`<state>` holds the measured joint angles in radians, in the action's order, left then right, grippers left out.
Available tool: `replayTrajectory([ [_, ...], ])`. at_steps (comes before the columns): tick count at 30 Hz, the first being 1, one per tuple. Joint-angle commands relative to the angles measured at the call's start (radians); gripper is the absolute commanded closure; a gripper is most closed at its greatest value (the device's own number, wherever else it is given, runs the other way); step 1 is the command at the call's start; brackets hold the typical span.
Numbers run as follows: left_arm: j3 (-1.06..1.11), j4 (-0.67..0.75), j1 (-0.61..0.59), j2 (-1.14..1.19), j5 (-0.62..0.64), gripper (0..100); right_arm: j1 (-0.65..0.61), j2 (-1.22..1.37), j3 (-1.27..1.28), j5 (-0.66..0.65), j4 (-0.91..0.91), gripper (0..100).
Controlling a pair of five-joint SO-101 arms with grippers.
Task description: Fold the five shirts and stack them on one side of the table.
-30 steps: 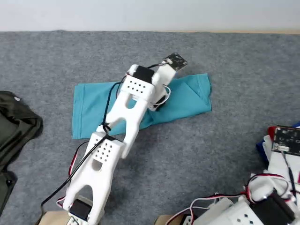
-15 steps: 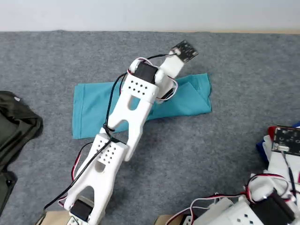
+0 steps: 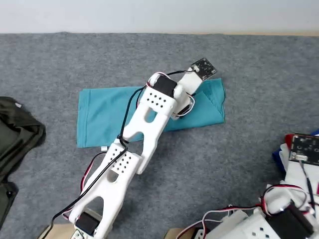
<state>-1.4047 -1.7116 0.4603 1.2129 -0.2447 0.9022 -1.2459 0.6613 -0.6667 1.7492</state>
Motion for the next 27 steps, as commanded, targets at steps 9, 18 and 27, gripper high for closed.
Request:
replayTrajectory([
  [9, -0.041, -0.043, -0.193, -0.278, 0.155, 89, 0.019, -0.001, -0.005, -0.006, 0.021, 89.4],
  [18, 0.464, -0.043, -0.497, -0.56, 0.253, 90, 0.015, -0.001, -0.005, -0.006, 0.021, 89.4],
  [27, 0.682, -0.041, -0.727, -0.615, 0.135, 81, 0.015, 0.001, 0.035, -0.008, 0.021, 89.4],
])
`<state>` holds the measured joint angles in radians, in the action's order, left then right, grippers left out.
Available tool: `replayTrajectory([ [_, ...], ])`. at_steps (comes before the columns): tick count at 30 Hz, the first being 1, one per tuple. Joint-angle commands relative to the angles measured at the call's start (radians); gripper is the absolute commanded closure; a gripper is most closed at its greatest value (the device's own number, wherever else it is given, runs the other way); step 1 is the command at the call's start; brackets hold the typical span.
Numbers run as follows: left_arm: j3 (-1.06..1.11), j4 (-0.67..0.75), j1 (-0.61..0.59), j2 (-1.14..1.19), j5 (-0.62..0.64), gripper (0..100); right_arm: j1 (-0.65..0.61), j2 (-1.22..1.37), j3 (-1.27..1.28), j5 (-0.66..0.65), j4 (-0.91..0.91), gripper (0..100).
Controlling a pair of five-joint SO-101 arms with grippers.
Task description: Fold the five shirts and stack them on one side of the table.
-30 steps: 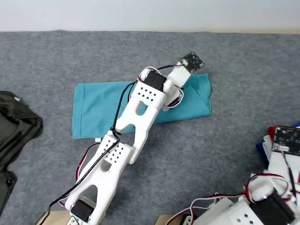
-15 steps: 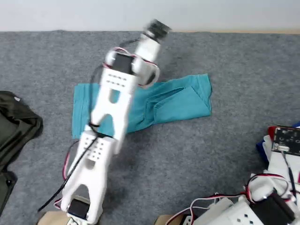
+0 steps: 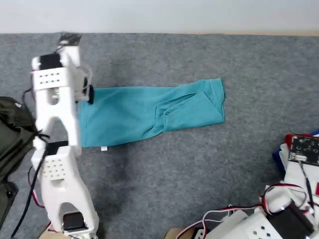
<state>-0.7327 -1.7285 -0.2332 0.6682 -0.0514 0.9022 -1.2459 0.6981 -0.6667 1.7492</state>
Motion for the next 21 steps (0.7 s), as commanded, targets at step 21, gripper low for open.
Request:
replayTrajectory([
  [21, -0.131, 0.041, -0.064, 0.275, -0.198, 81, 0.021, -0.001, -0.005, -0.008, 0.021, 89.4],
])
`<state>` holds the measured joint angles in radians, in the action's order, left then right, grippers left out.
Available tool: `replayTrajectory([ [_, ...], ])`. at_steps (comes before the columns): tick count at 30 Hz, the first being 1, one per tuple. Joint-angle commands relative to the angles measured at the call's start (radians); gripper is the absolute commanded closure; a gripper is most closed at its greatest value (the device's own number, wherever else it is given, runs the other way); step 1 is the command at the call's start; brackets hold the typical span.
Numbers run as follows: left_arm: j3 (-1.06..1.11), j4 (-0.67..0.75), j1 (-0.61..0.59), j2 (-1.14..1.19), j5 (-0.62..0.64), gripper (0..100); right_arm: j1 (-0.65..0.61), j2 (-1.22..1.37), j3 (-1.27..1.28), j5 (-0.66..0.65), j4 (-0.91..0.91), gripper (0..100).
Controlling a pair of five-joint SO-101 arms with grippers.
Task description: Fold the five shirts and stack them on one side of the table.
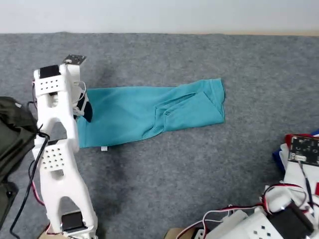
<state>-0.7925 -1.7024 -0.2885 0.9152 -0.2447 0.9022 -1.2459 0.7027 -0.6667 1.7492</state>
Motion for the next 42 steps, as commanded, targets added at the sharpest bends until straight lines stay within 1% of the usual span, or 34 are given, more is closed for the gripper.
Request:
replayTrajectory([
  [1, -0.09, 0.015, -0.009, 0.054, 0.0, 81, 0.021, -0.001, -0.009, -0.008, 0.021, 89.4],
  [4, -0.156, 0.005, -0.011, 0.13, 0.003, 81, 0.021, -0.001, -0.009, -0.008, 0.021, 89.4],
  [6, -0.211, -0.044, -0.012, 0.16, 0.003, 81, 0.021, -0.001, -0.009, -0.008, 0.021, 89.4],
  [8, -0.223, -0.052, -0.003, 0.183, 0.005, 82, 0.021, -0.001, -0.009, -0.008, 0.021, 89.4],
  [14, -0.22, -0.052, 0.014, 0.189, -0.003, 99, 0.019, -0.001, -0.009, -0.008, 0.018, 89.4],
  [15, -0.22, -0.054, 0.018, 0.187, -0.003, 100, 0.019, -0.001, -0.009, -0.008, 0.018, 89.4],
  [20, -0.219, -0.054, 0.046, 0.127, 0.002, 100, 0.019, -0.001, -0.009, -0.008, 0.016, 89.4],
  [25, -0.182, -0.054, 0.087, -0.008, 0.003, 100, 0.019, -0.001, -0.009, -0.008, 0.015, 89.4],
  [30, -0.033, -0.054, 0.163, -0.18, 0.003, 100, 0.019, -0.001, -0.009, -0.008, 0.012, 89.4],
  [34, 0.059, -0.052, 0.247, -0.295, 0.003, 100, 0.019, -0.001, -0.009, -0.008, 0.012, 89.4],
  [38, 0.07, -0.051, 0.339, -0.361, 0.006, 100, 0.019, -0.001, -0.009, -0.006, 0.012, 89.4],
  [42, 0.05, -0.051, 0.425, -0.37, 0.055, 100, 0.019, -0.001, -0.005, -0.006, 0.012, 89.4],
])
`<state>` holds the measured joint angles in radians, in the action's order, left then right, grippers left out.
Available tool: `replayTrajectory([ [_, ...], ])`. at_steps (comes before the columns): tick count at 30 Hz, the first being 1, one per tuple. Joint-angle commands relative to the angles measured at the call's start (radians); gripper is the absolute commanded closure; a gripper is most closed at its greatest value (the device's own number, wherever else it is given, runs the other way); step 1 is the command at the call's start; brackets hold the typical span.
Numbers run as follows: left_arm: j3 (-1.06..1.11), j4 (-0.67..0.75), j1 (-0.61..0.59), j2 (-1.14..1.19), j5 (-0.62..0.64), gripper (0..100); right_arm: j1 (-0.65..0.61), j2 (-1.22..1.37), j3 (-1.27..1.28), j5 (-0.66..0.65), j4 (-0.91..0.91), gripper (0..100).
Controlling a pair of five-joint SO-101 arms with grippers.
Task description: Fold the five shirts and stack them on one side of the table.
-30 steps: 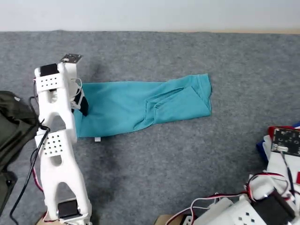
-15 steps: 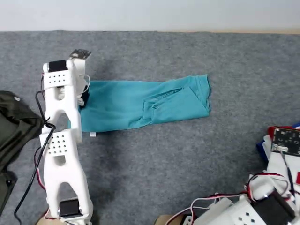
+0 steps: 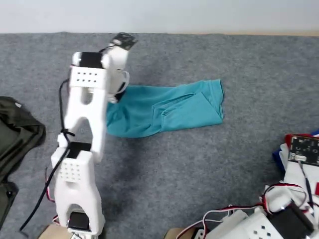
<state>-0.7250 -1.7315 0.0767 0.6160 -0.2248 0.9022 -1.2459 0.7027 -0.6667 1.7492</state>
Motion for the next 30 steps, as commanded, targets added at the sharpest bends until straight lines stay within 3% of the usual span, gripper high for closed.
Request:
replayTrajectory([
  [1, -0.031, -0.021, 0.08, -0.063, 0.046, 100, 0.019, -0.001, -0.005, -0.006, 0.012, 89.4],
  [16, -0.426, -0.021, 0.354, 0.12, 0.147, 100, 0.019, -0.001, -0.002, -0.006, 0.019, 89.4],
  [30, -0.598, 0.074, 0.477, 0.201, 0.19, 100, 0.021, -0.001, 0.034, -0.006, 0.012, 89.4],
])
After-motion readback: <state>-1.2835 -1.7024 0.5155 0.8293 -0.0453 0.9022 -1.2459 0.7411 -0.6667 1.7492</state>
